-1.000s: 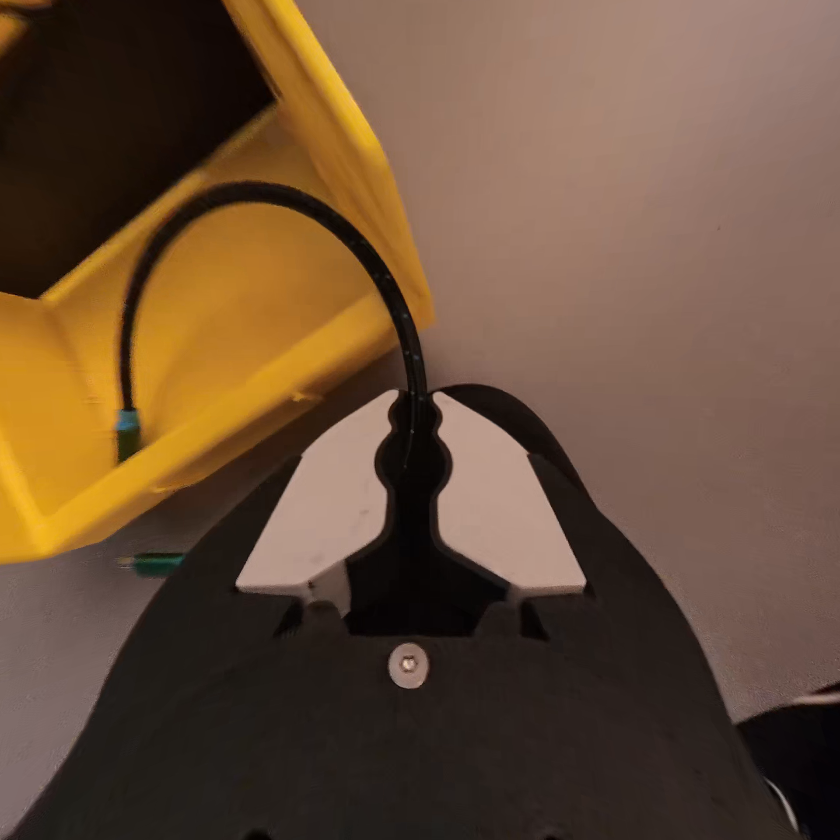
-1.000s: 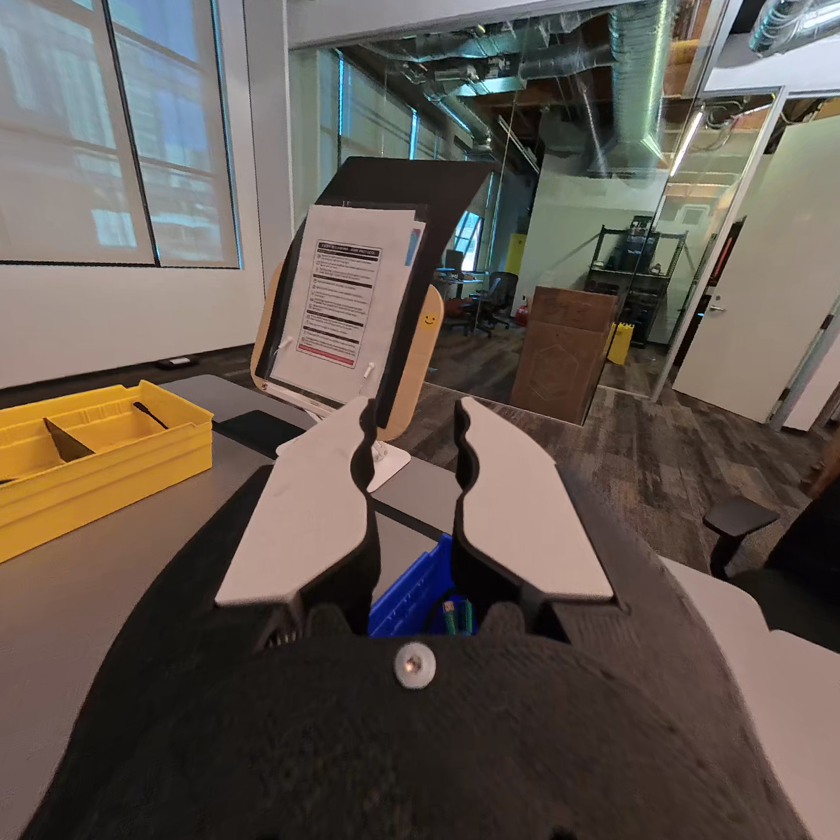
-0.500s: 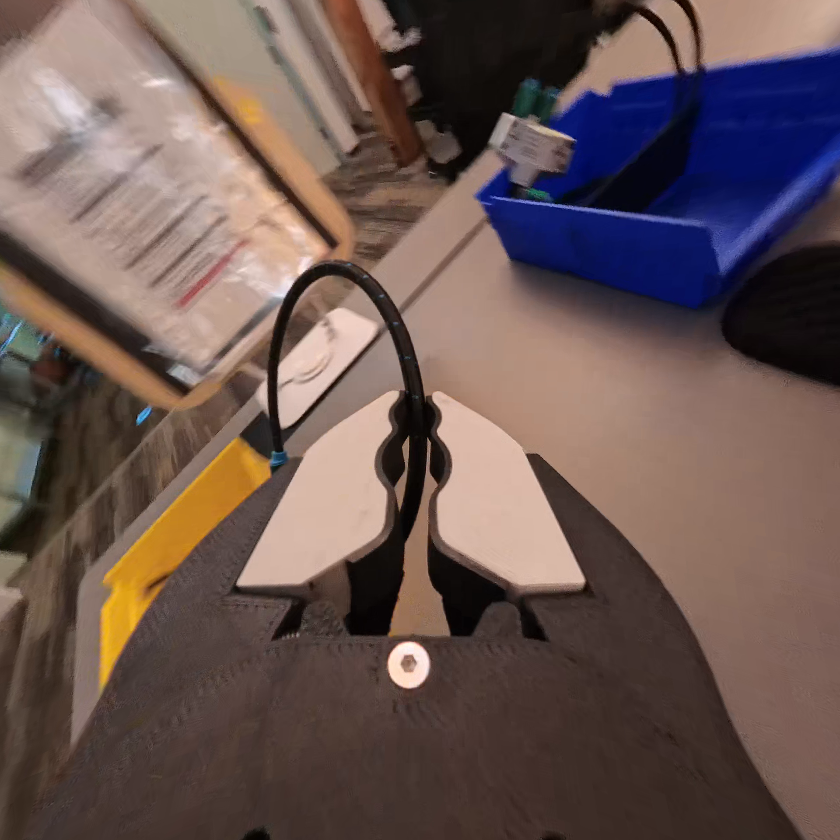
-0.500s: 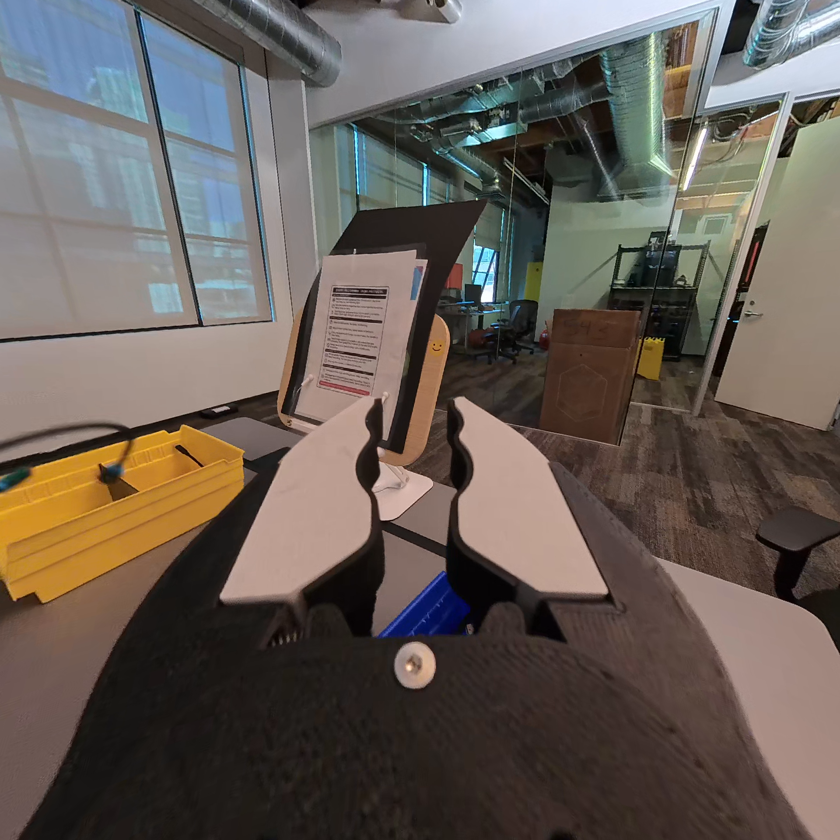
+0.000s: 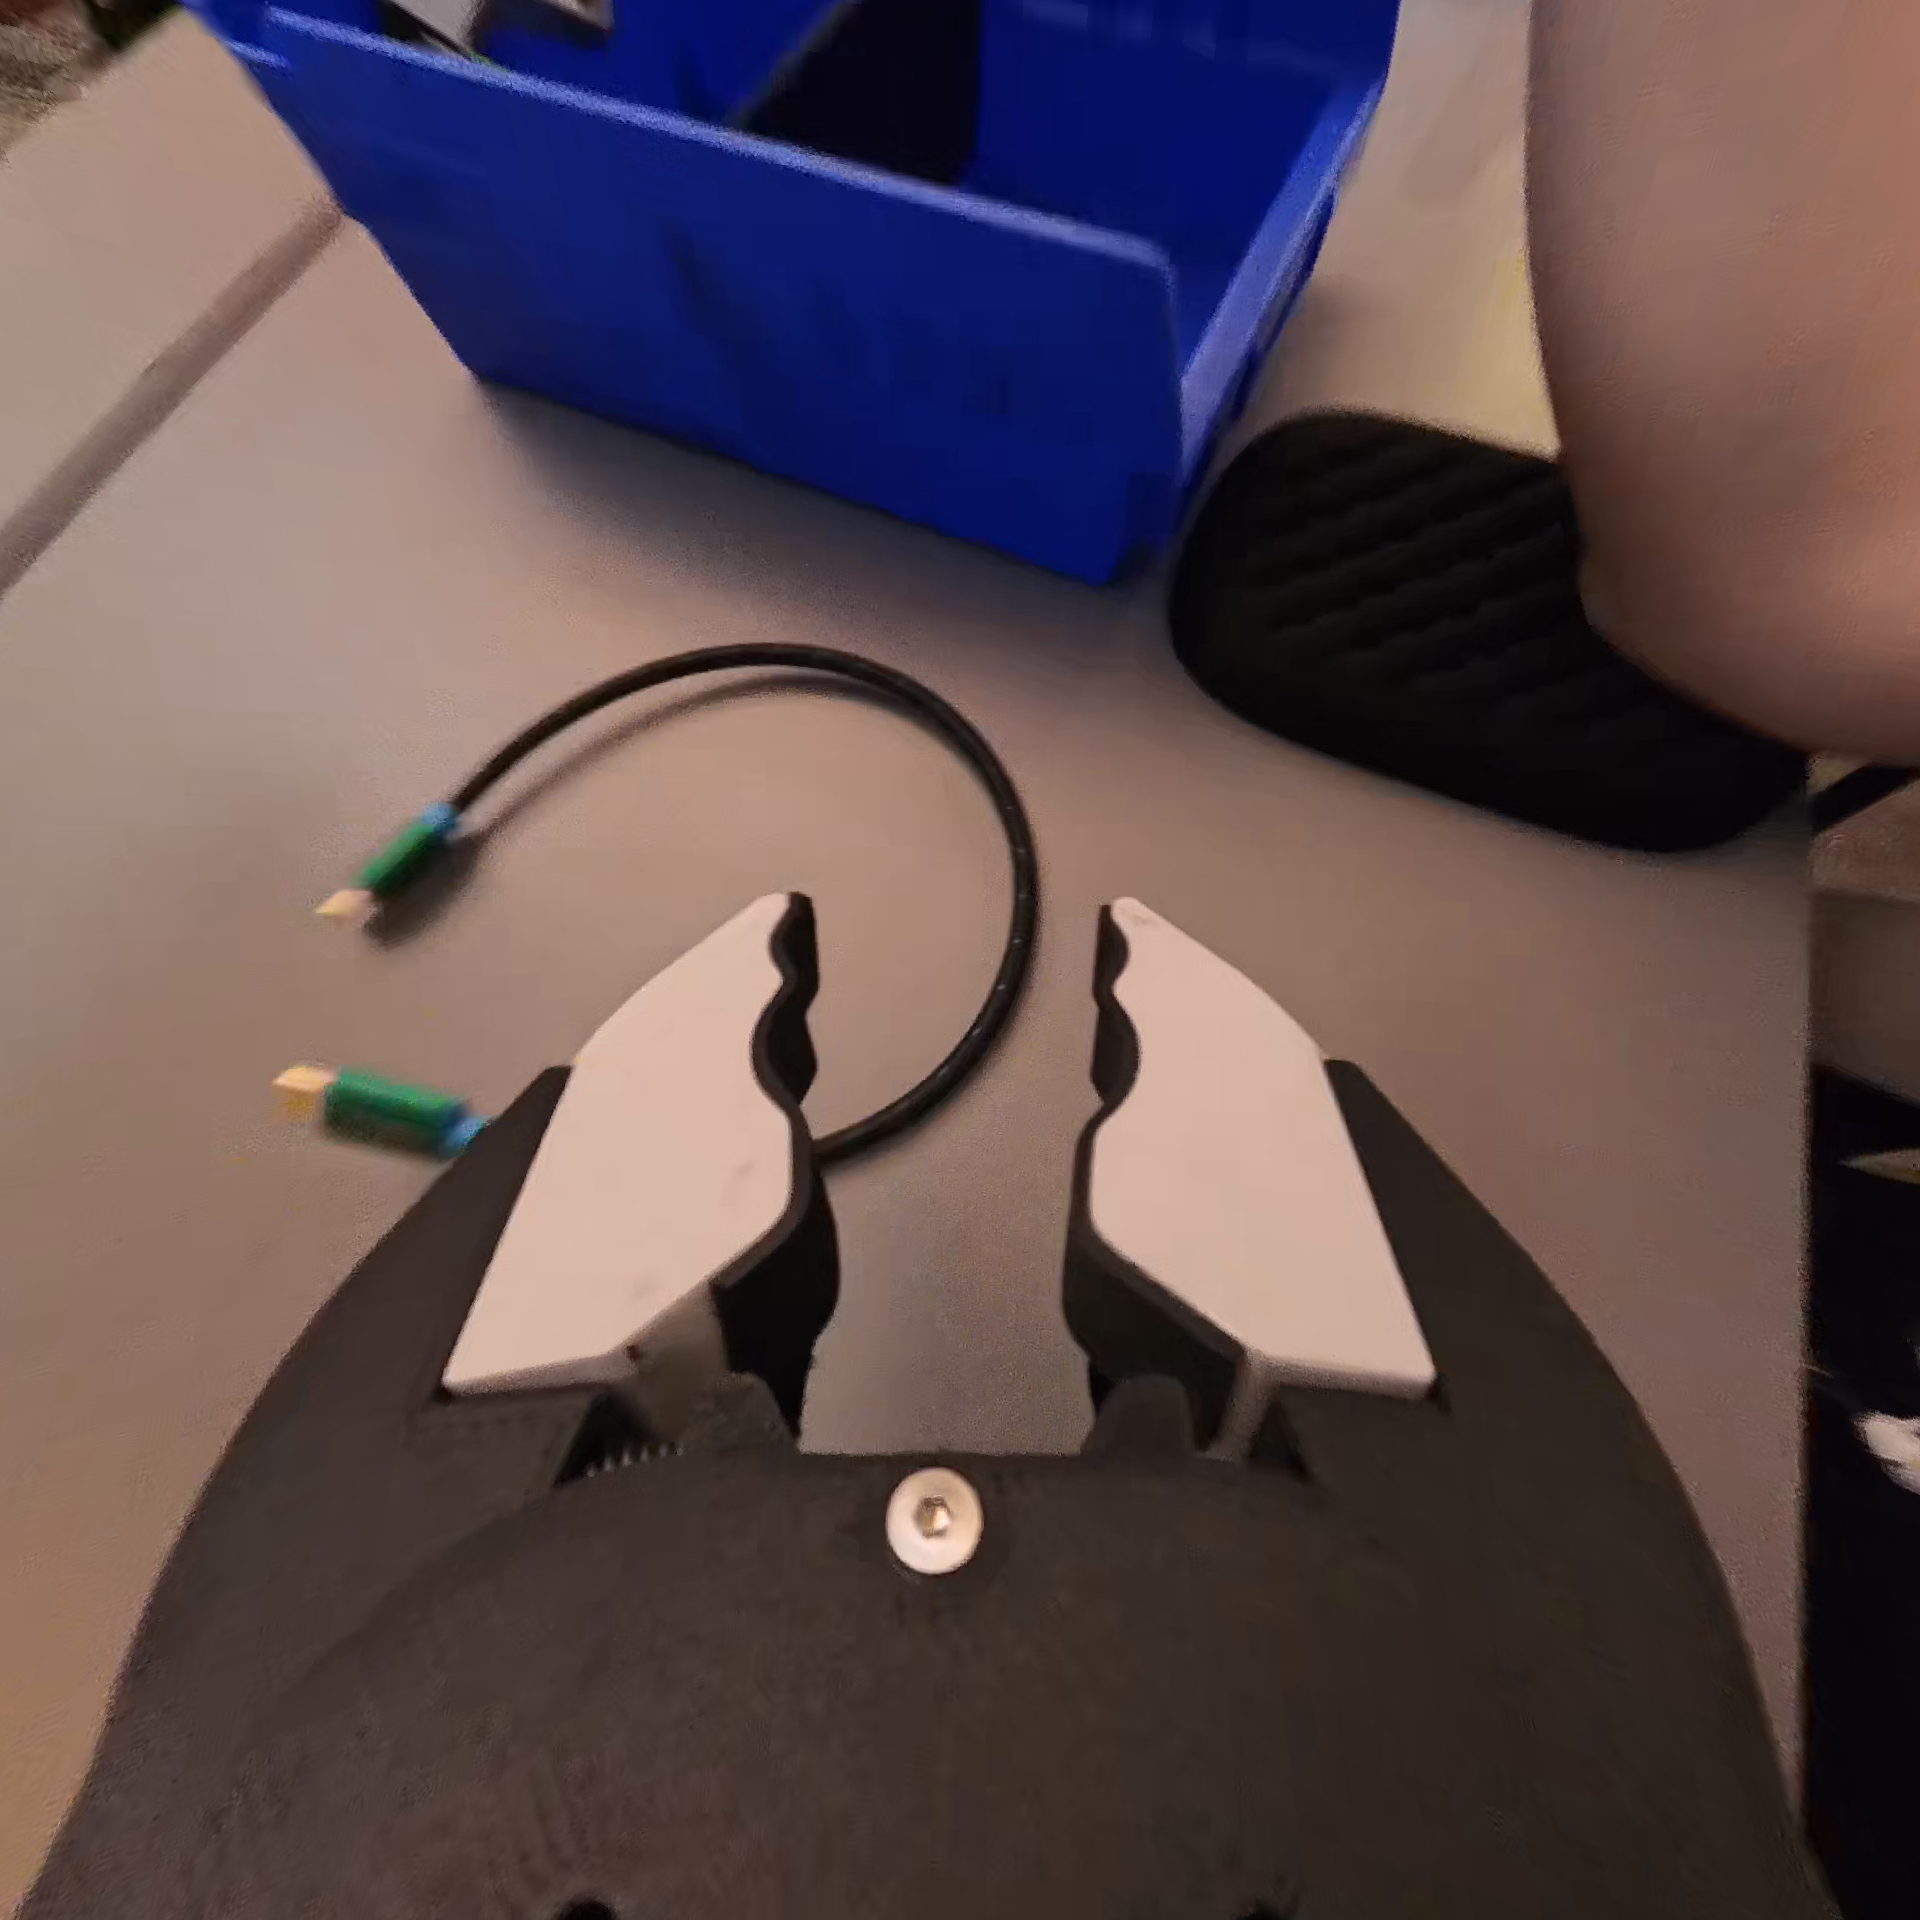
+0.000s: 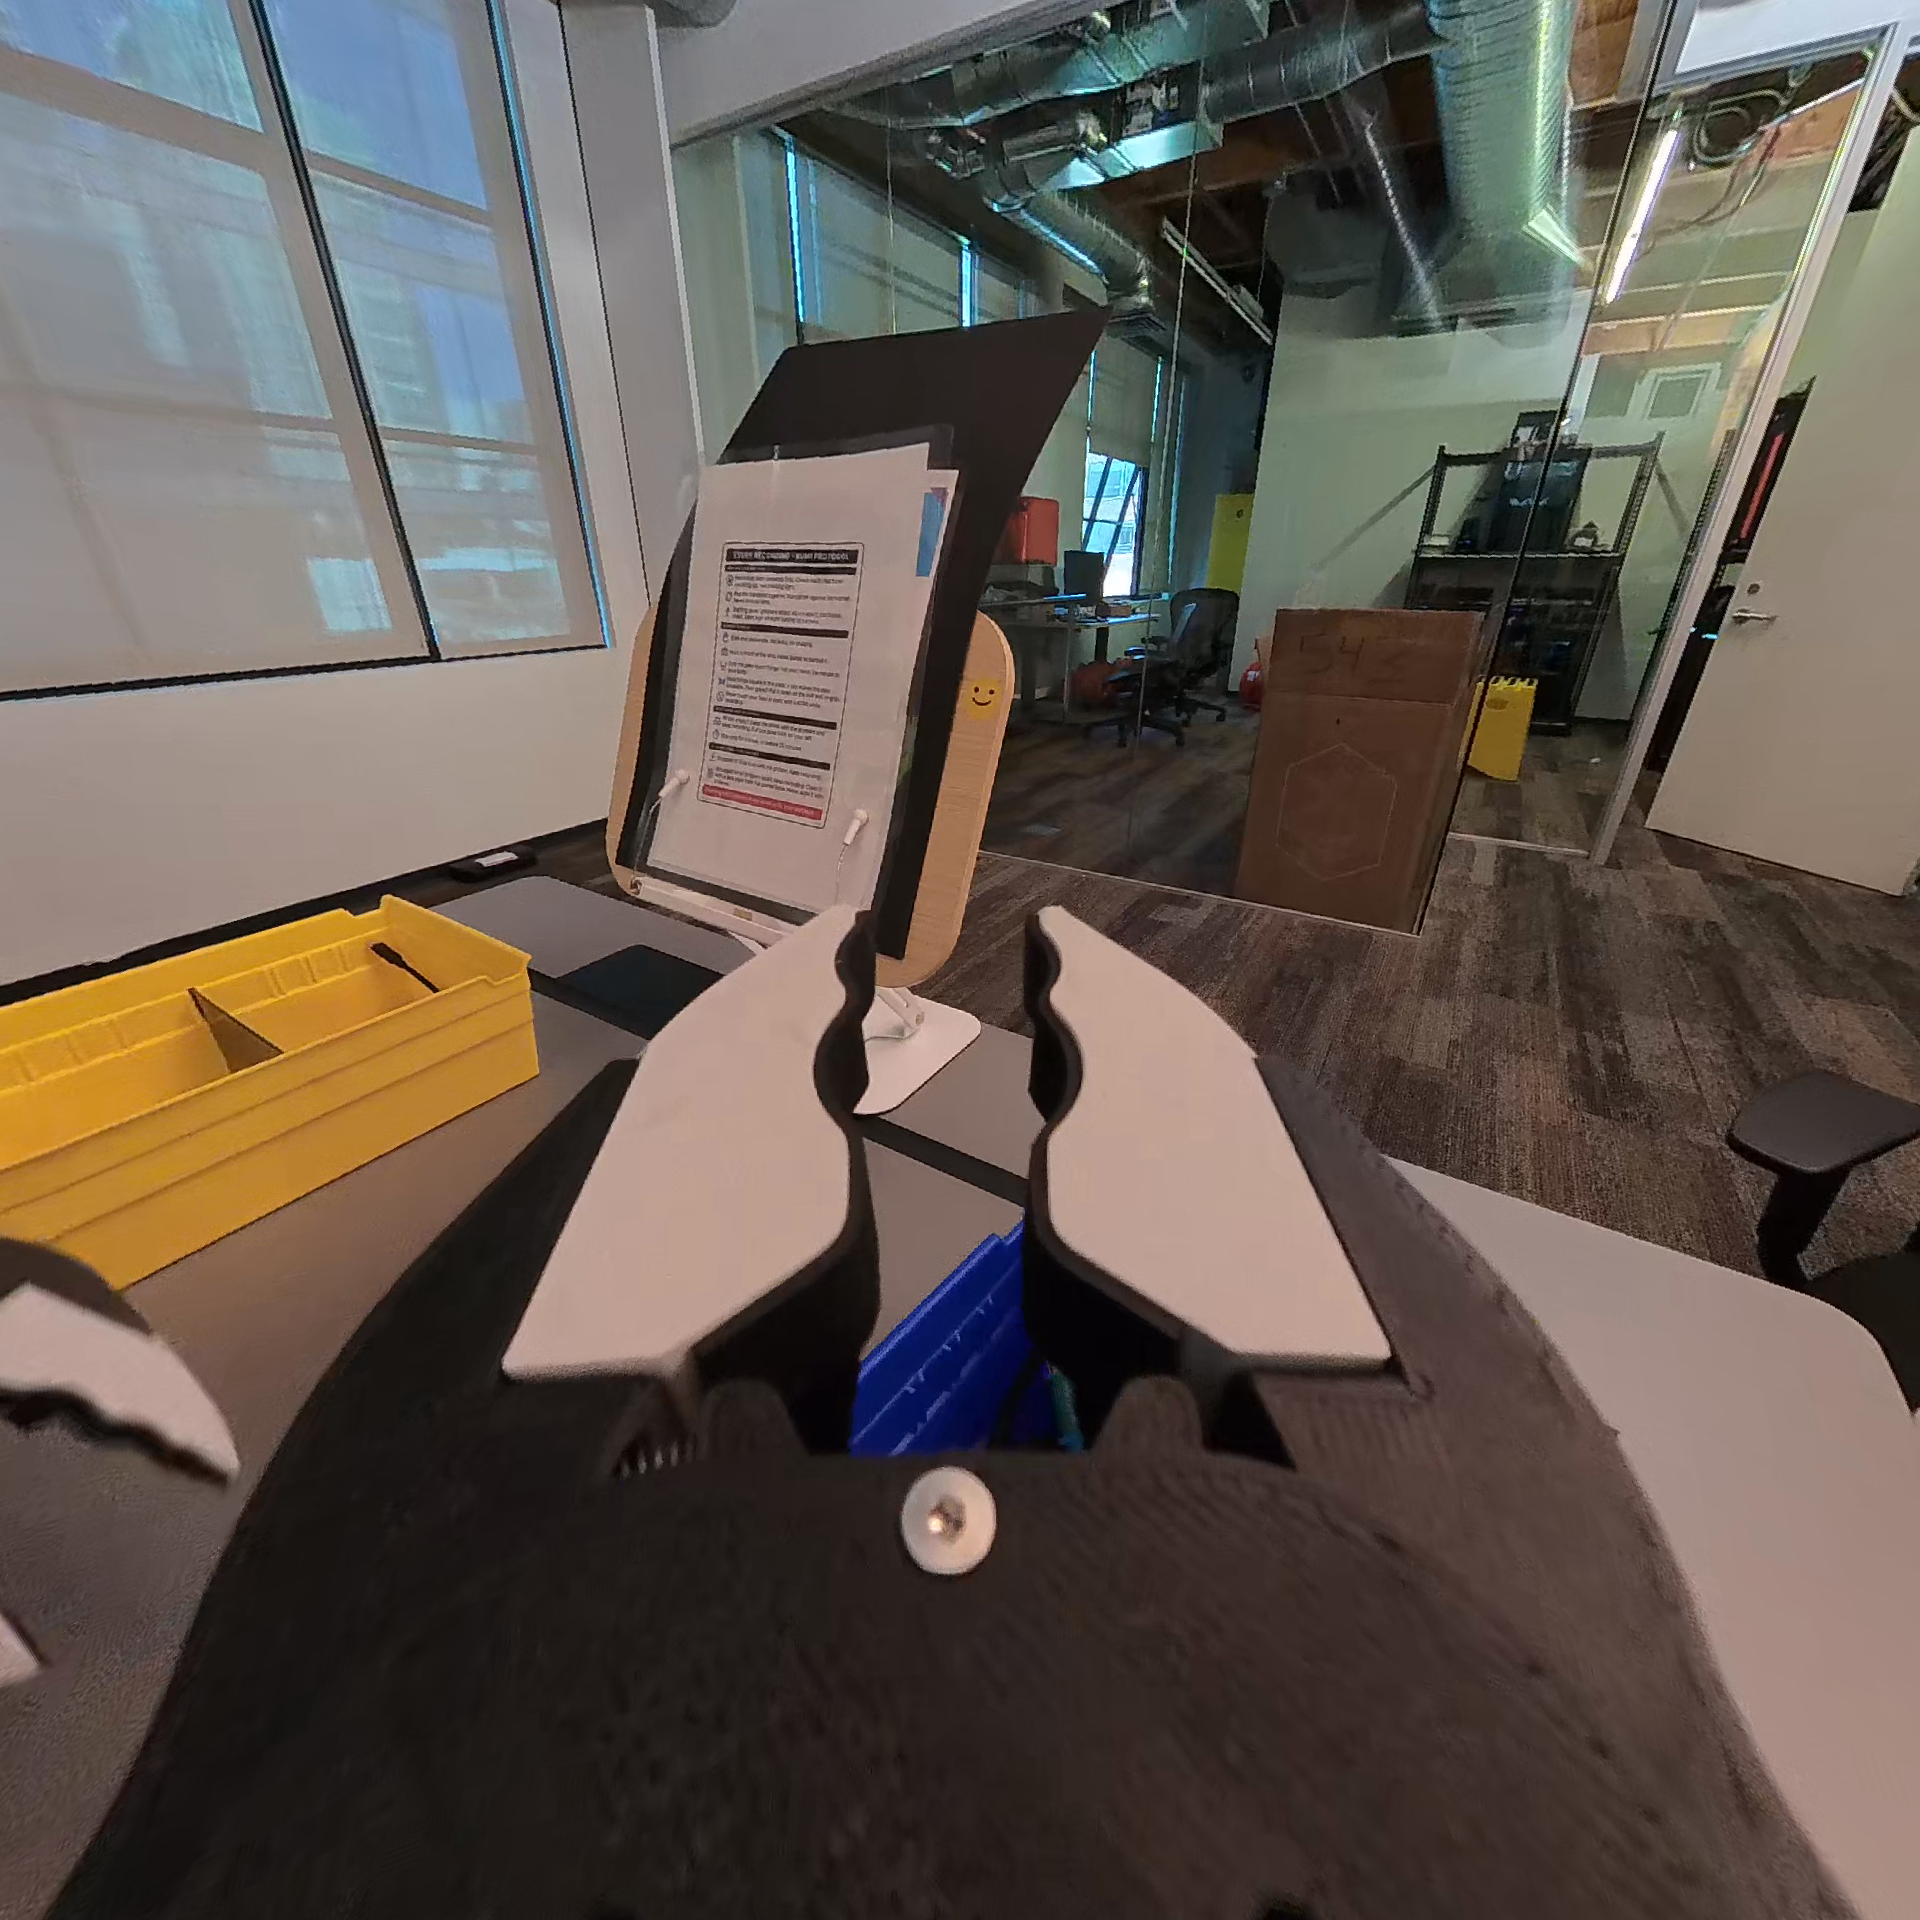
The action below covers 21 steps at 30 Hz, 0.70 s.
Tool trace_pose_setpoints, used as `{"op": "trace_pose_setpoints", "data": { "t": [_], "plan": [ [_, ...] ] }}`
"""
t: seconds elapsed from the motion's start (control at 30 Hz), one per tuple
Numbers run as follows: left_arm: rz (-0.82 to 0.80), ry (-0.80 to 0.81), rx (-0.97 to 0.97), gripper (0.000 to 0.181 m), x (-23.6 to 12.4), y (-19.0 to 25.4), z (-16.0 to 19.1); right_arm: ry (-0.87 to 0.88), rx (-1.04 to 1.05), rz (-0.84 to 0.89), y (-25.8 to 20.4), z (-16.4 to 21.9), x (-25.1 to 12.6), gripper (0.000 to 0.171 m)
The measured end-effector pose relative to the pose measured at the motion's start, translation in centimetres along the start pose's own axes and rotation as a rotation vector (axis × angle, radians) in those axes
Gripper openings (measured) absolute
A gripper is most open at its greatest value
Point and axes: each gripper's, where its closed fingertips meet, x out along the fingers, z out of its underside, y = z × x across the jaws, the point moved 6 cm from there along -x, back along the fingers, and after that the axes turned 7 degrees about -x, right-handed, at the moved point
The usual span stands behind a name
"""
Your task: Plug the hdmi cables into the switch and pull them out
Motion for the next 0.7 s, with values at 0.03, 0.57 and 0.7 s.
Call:
{"op": "trace_pose_setpoints", "data": {
  "t": [0.03,0.57,0.7],
  "plan": [
    [-0.005,0.028,-0.020,0.054,-1.7,-0.8,-0.6,-0.001,-0.003,0.001,0.0,0.0,0.0,0.028],
    [-0.821,-0.547,0.547,0.022,-17.1,-32.0,9.2,-0.062,-0.172,0.059,-1.7,-0.3,2.4,0.028],
    [-0.678,-0.645,0.643,0.028,-15.7,-33.4,11.0,-0.091,-0.193,0.049,-2.2,0.3,3.8,0.027]
  ]
}}
